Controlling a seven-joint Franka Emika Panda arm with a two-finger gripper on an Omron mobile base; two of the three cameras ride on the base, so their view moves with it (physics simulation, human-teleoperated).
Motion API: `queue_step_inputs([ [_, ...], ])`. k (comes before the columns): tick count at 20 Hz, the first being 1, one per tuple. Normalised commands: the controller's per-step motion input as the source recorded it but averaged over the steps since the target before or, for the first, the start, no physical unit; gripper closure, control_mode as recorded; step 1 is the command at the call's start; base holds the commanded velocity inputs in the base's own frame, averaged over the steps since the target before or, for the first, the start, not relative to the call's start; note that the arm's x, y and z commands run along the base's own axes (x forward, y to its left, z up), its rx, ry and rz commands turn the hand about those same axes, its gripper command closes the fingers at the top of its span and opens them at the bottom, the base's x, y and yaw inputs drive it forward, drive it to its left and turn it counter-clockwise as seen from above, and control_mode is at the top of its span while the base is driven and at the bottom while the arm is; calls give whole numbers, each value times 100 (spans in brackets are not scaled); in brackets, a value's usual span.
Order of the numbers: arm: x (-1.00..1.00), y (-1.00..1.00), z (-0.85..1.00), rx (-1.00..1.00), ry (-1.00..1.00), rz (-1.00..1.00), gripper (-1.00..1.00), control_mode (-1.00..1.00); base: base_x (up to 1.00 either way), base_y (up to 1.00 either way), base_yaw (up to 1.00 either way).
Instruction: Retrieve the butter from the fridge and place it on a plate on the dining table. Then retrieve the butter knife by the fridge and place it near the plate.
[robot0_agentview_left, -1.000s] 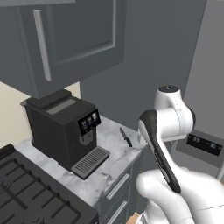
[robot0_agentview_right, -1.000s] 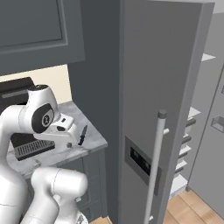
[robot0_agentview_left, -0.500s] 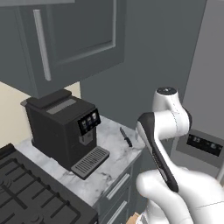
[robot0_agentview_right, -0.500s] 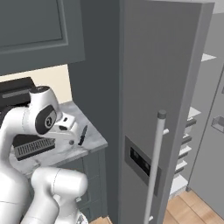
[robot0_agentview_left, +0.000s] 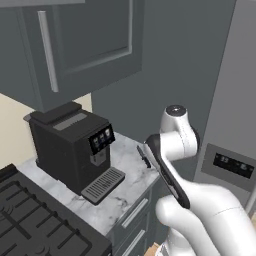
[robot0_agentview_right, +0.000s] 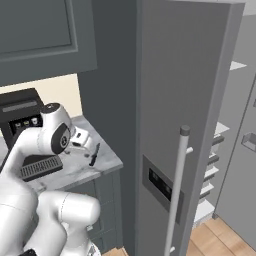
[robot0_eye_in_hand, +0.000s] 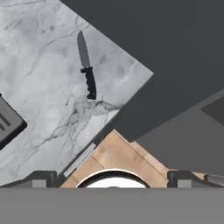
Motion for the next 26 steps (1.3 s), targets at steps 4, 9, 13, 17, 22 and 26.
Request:
queue_step_inputs([
  [4, 66, 4, -27, 0, -5, -6, -100, -100, 0, 0, 0],
  [9, 70, 23, -34, 1, -1, 0, -100, -100, 0, 0, 0],
  [13, 50, 12, -29, 0, 0, 0, -100, -100, 0, 0, 0],
  [17, 8, 0, -19, 0, 0, 4, -100, -100, 0, 0, 0],
  [22, 8, 0, -20, 2, 0, 6, -100, -100, 0, 0, 0],
  [26, 12, 0, -30, 6, 0, 2, -100, -100, 0, 0, 0],
])
